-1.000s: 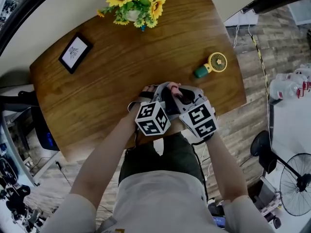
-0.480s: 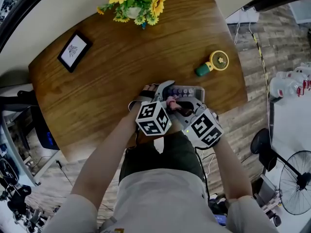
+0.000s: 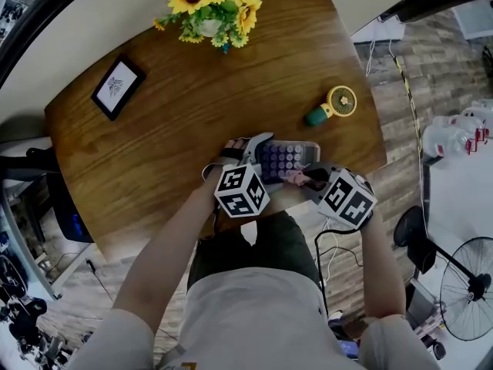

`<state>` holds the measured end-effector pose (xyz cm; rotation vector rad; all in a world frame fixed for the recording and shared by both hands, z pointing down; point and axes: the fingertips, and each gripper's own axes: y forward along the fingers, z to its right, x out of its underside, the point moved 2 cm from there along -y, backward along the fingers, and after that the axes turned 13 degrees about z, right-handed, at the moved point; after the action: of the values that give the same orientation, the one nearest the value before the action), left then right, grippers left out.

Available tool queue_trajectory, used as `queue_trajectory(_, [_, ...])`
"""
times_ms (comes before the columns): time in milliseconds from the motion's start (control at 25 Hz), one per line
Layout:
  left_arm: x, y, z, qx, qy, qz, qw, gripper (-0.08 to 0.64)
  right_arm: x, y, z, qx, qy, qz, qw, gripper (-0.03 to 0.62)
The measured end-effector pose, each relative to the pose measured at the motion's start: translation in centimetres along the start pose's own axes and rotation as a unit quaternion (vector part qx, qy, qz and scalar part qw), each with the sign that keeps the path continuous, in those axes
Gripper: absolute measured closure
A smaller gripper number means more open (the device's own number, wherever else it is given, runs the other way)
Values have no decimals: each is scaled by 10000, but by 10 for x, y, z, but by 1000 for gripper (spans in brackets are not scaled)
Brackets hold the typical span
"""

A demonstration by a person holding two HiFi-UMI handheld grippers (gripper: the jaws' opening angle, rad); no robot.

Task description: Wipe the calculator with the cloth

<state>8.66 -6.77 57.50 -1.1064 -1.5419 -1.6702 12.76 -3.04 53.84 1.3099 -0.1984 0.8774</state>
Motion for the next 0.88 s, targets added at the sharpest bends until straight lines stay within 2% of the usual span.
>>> queue_trajectory(80, [0, 0, 0, 3, -1, 2, 10000, 66, 0, -15, 13, 416, 187, 79, 9989, 546])
queue_trajectory(160, [0, 0, 0, 7, 0, 2, 10000, 66, -13, -24, 25, 816, 335, 473, 9950, 545])
queue_trajectory(280, [-1, 0, 0, 6, 7, 13, 10000, 66, -43, -21, 31, 1033, 152, 1078, 9887, 543])
queue_trajectory(400, [-2, 0, 0, 0, 17, 28, 10000, 66, -70, 1, 28, 888, -338, 1289, 9871, 541])
queue_trajectory(560, [-2, 0, -1, -13, 27, 45, 10000, 66, -85, 39, 22, 500, -853, 1107, 9889, 540])
queue_trajectory(720, [-2, -1, -1, -14, 31, 58, 10000, 66, -86, 55, 20, 231, -846, 1159, 9894, 541])
queue_trajectory(880, [-1, -1, -1, -17, 53, 75, 10000, 66, -77, 57, 20, 146, -761, 1163, 9902, 545])
